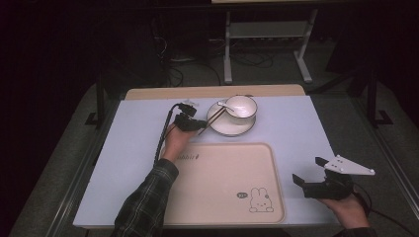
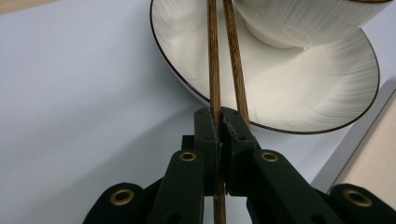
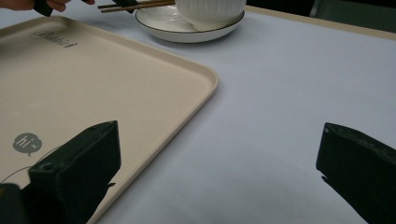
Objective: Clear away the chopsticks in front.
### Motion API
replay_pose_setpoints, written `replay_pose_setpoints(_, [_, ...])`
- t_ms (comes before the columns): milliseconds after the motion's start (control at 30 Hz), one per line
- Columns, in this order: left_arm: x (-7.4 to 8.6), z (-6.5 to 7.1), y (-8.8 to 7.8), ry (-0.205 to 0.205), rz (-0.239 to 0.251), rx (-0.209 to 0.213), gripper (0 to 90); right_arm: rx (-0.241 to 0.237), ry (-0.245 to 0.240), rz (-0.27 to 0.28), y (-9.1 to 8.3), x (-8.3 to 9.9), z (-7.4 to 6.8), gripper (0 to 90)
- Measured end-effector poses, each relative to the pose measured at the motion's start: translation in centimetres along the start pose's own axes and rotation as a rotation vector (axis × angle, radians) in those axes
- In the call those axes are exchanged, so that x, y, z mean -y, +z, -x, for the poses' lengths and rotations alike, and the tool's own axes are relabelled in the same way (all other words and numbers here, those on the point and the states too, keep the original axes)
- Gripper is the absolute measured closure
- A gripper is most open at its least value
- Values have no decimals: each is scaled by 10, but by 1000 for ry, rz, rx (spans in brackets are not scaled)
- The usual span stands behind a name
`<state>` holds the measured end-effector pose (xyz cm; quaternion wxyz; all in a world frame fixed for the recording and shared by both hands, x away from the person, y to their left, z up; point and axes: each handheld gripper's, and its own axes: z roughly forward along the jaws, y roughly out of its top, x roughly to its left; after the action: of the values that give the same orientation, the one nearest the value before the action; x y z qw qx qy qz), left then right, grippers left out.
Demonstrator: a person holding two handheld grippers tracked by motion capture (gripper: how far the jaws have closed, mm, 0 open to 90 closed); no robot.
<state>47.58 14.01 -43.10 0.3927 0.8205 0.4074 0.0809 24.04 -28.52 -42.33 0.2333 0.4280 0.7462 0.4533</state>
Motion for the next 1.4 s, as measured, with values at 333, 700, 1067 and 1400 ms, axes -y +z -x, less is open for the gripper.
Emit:
replay_pose_setpoints(333, [7, -4, -25, -10, 13, 6, 856, -1, -3, 1, 0, 0, -1, 0])
replay_pose_setpoints(700, [39, -7, -67, -31, 31, -6, 855, -7, -7, -3, 1, 0, -2, 0])
replay_pose_setpoints(1067, [73, -2, -109, -50, 39, 15, 855, -6, -12, -5, 1, -1, -3, 0])
replay_pose_setpoints(1400, [102, 25, -133, -5, 9, 42, 855, -1, -15, -8, 1, 0, -3, 0])
